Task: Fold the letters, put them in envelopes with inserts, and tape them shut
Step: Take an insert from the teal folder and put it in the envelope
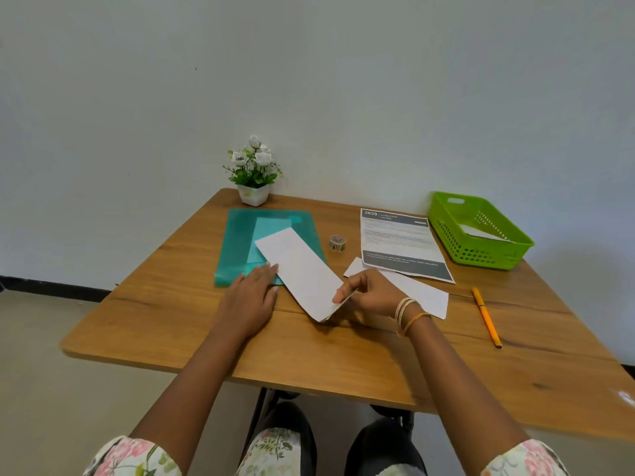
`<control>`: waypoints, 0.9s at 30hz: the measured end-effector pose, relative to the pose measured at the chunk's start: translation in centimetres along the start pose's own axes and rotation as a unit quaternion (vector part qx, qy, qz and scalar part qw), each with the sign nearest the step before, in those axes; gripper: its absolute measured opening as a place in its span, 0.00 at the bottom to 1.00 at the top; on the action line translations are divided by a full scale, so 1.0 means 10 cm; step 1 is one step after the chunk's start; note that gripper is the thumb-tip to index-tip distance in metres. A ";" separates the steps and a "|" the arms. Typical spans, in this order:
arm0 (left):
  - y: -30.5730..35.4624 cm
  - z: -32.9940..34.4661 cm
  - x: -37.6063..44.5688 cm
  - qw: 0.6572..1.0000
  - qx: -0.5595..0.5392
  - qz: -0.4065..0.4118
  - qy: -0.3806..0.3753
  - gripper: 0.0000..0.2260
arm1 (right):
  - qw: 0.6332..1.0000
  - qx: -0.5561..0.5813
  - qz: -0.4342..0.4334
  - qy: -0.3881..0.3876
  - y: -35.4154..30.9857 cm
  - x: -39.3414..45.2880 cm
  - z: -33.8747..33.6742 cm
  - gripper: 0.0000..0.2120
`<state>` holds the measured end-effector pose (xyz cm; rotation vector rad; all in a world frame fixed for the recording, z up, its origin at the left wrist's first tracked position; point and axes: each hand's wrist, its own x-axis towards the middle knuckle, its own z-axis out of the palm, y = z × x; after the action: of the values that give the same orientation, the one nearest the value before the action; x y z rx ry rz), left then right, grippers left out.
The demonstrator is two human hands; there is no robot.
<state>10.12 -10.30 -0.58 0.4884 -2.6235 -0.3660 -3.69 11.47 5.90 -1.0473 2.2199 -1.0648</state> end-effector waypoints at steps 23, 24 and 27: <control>0.03 -0.02 0.02 0.975 0.144 -0.171 -0.008 0.36 | 0.891 -0.419 0.102 0.143 0.21 0.07 0.38 0.36; 0.08 -0.01 0.02 0.981 0.134 -0.140 0.005 0.33 | 0.891 -0.418 0.099 0.148 0.22 0.07 0.39 0.36; 0.35 0.07 0.00 0.997 0.069 -0.019 0.030 0.23 | 0.893 -0.407 0.080 0.177 0.25 0.05 0.42 0.33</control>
<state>8.85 -6.99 0.01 0.5850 -2.5948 -0.1793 -2.33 10.21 1.34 -0.9835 3.1031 -0.2157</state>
